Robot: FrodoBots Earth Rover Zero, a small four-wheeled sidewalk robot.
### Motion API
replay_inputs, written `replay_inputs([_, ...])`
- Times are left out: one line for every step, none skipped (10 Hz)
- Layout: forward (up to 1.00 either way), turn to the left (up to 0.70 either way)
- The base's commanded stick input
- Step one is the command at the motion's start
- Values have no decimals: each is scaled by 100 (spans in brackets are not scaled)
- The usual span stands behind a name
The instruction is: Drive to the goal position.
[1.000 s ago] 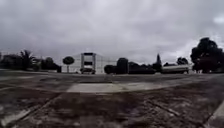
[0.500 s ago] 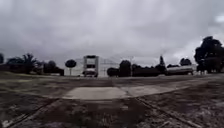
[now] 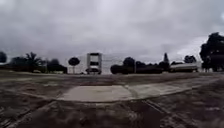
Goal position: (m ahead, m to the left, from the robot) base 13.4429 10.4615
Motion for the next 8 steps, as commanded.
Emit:
replay_inputs([70, -35])
replay_inputs([70, -35])
replay_inputs([70, -35])
replay_inputs([70, -35])
replay_inputs([70, -35])
replay_inputs([70, -35])
replay_inputs([70, -35])
replay_inputs([70, -35])
